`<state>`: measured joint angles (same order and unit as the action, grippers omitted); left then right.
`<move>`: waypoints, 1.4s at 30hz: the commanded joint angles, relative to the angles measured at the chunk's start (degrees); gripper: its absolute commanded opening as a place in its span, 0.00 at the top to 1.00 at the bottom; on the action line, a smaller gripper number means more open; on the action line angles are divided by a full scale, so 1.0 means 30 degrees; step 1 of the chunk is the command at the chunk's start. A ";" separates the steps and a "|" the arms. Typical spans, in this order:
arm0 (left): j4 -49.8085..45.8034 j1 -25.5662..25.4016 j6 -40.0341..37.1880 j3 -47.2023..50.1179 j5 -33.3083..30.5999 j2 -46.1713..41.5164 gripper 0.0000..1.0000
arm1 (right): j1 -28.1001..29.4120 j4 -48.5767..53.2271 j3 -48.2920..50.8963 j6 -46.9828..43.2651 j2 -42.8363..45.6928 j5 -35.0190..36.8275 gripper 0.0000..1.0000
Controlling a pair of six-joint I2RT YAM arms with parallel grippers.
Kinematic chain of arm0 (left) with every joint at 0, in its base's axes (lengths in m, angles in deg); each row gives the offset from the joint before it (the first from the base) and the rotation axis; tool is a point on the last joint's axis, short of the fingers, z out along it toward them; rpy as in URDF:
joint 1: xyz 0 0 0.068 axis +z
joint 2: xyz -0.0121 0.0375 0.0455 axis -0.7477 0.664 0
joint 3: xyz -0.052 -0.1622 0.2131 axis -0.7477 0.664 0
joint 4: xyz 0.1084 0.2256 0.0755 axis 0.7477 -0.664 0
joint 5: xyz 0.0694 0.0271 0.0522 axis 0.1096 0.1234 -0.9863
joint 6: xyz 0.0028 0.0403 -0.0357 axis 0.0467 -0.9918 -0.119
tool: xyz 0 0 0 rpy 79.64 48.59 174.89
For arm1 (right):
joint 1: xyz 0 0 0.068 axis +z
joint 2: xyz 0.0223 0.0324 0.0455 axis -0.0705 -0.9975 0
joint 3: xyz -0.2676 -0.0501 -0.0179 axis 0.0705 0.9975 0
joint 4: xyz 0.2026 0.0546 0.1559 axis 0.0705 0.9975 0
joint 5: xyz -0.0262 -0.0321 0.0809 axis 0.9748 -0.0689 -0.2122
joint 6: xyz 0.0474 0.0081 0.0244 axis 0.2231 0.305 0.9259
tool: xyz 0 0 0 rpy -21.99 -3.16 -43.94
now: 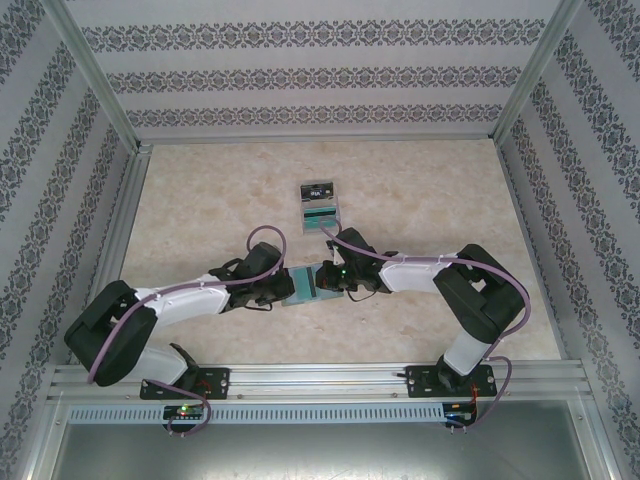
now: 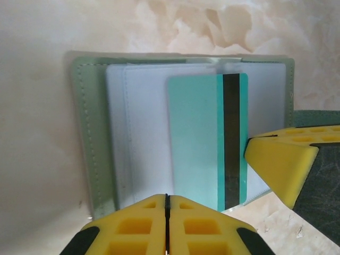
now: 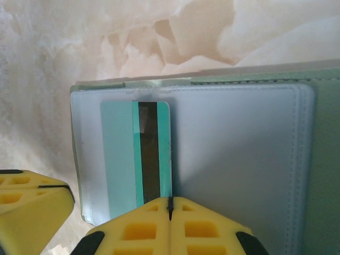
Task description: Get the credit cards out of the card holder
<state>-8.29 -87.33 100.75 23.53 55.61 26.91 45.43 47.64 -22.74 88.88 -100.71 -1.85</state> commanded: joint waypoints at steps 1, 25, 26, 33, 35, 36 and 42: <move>0.0839 -0.0058 -0.0302 -0.0429 0.0347 0.0755 0.93 | 0.0040 -0.0214 0.0147 -0.0193 -0.0102 -0.0315 1.00; -0.0058 -0.0174 -0.0066 -0.0196 -0.0237 0.2050 0.99 | 0.0033 -0.0300 0.0126 -0.0256 -0.0057 -0.0335 0.92; -0.0205 -0.0175 -0.0092 -0.0195 -0.0261 0.2159 0.99 | 0.0033 -0.0371 0.0103 -0.0263 -0.0098 -0.0366 0.90; -0.0725 -0.0204 -0.0177 -0.0180 -0.0473 0.2244 0.99 | -0.0093 -0.0977 -0.0108 -0.0249 -0.0678 -0.0907 0.79; -0.0798 -0.0204 -0.0234 -0.0222 -0.0444 0.2225 0.99 | -0.0113 -0.1170 -0.0182 -0.0218 -0.0853 -0.1090 0.78; -0.0761 -0.0226 -0.0268 -0.0239 -0.0444 0.2219 0.99 | -0.0110 -0.1291 -0.0225 -0.0161 -0.0940 -0.1206 0.78; -0.0608 -0.0234 -0.0298 -0.0221 -0.0238 0.2336 0.99 | -0.0136 -0.1735 -0.0172 -0.0001 -0.1218 -0.1570 0.88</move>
<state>-5.63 -87.44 100.51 22.61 56.53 32.07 45.39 43.86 -22.81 89.03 -103.16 -4.95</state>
